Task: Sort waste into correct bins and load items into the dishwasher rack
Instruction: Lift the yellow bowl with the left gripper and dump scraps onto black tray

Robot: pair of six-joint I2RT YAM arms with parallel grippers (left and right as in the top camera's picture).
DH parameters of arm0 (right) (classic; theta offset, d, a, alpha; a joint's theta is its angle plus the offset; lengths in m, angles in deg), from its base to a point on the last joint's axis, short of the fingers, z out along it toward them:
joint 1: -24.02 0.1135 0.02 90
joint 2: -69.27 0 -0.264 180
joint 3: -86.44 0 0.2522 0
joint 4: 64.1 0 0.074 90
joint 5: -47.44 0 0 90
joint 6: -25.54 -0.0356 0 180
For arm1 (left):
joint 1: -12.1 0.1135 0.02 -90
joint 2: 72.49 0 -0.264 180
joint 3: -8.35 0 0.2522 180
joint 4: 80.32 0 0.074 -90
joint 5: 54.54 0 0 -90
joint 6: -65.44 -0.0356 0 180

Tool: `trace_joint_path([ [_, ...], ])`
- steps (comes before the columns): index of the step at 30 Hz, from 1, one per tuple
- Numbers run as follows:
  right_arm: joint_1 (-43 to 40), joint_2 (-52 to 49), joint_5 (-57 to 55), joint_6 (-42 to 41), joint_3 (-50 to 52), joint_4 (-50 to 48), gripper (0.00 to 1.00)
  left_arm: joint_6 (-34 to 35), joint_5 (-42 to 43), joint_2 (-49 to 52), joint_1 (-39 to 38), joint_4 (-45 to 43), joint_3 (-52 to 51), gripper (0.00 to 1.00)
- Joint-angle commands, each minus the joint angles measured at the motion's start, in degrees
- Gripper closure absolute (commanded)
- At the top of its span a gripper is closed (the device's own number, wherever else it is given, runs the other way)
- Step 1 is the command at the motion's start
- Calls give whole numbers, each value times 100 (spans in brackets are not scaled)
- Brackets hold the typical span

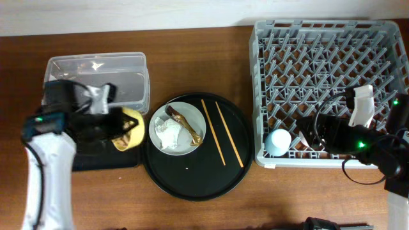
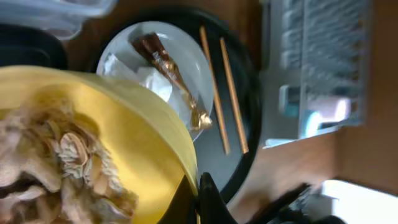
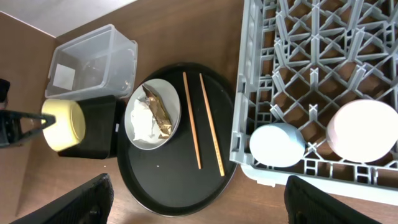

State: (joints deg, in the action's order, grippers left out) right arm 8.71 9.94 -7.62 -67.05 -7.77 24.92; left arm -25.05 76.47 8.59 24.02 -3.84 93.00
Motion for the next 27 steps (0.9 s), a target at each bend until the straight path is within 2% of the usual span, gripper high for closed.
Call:
trace_joint_path([
  [1,31,9,63,46,13,-2,11,-1215,1825,1027,841,-4,46,100],
  [3,31,9,63,46,13,-2,11,-1742,3182,1856,1226,-4,46,100],
  [5,31,9,63,46,13,-2,11,-1926,4763,2479,1486,-4,46,100],
  [6,31,9,63,44,13,0,11,-1867,4920,2597,1569,-4,46,100],
  [10,31,9,63,46,13,-2,11,-1895,4916,2605,1814,105,39,100],
  [11,31,9,63,44,13,0,11,-2087,4918,2605,1812,249,39,100],
  [13,31,9,63,44,13,-2,11,-2277,4275,2612,1849,363,39,100],
  [14,31,9,63,46,13,2,11,-2769,4317,2605,1864,970,39,100],
  [15,31,9,66,44,13,7,11,-3388,4291,2605,1867,1134,42,100],
  [16,31,9,66,44,13,0,11,-3329,4247,2618,1910,1252,42,100],
  [17,31,9,63,44,13,20,11,-3797,4291,2605,1965,1419,42,100],
  [18,31,9,66,46,13,22,11,-3445,4282,2623,2048,1355,42,100],
  [20,31,9,63,46,13,42,11,-4111,4682,2583,2118,1705,52,100],
  [23,31,9,63,46,13,39,11,-3908,4076,2583,2175,1812,50,100],
  [24,31,9,63,46,13,42,11,-3873,4063,2581,2175,2149,50,100],
  [25,31,9,63,44,13,39,11,-4562,4072,2533,2194,2124,52,100],
  [26,31,9,66,44,13,44,11,-3438,3652,2555,2212,1770,52,100],
  [27,31,9,63,46,13,90,11,-3447,3585,2520,2179,2151,52,100],
])
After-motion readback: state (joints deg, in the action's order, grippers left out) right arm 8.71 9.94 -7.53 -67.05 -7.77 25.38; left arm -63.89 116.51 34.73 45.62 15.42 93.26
